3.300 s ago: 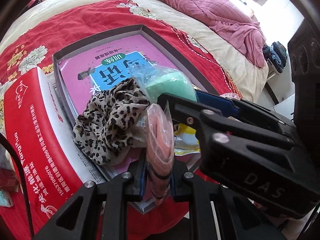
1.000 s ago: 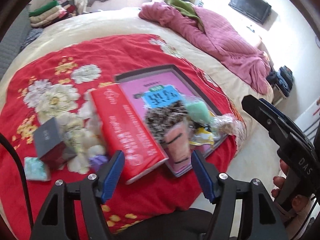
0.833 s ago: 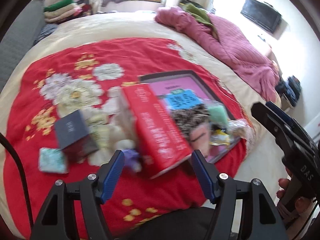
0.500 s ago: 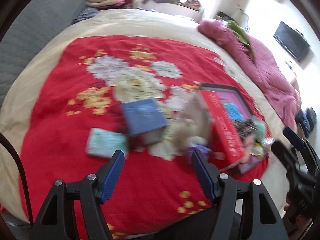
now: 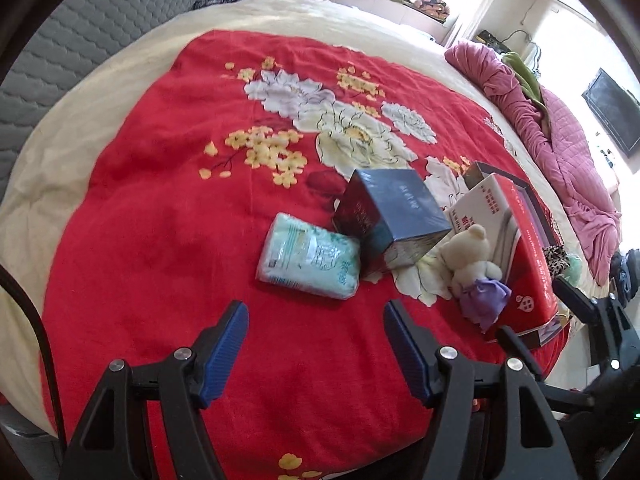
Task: Organize soft objects
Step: 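Grasp the mint wrapped pack with the left gripper while the right gripper grasps the teddy bear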
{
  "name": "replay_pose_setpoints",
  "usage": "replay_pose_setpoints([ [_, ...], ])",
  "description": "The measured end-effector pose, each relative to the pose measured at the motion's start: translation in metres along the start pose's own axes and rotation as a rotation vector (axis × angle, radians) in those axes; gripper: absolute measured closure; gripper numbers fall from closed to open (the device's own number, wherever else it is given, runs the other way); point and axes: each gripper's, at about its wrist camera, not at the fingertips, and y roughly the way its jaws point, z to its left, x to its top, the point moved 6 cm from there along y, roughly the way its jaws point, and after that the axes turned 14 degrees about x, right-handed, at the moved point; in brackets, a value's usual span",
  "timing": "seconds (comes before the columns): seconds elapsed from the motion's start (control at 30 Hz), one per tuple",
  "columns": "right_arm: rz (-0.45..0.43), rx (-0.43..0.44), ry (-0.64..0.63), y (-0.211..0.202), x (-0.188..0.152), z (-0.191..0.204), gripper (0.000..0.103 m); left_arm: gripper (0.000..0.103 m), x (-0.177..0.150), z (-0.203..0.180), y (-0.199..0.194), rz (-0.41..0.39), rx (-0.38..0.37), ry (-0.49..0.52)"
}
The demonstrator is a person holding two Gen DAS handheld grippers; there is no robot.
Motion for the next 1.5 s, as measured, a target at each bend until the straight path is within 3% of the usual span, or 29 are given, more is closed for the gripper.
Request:
replay_pose_setpoints([
  [0.4,0.099,-0.086,-0.087,0.047,-0.011,0.002,0.028,0.026,0.006,-0.007,0.036,0.016,-0.011,0.025],
  [0.9,0.181,-0.169,-0.162,0.092,-0.01,0.002,0.028,0.02,0.016,-0.024,0.089,0.047,0.088,0.107],
  [0.97,0.184,-0.184,-0.163,0.095,-0.009,0.0,0.031,0.02,0.015,-0.022,0.093,0.056,0.083,0.103],
  [1.13,0.212,-0.252,-0.202,0.106,-0.007,-0.005,0.058,0.02,0.017,-0.022,0.096,0.037,0.067,0.106],
  [1.37,0.139,-0.204,-0.125,0.095,0.002,-0.017,0.068,0.026,0.023,-0.01,0.094,0.016,-0.026,0.03],
  [1.5,0.063,-0.096,-0.015,0.069,0.007,-0.02,0.068,0.028,0.024,-0.008,0.088,-0.005,-0.04,0.013],
])
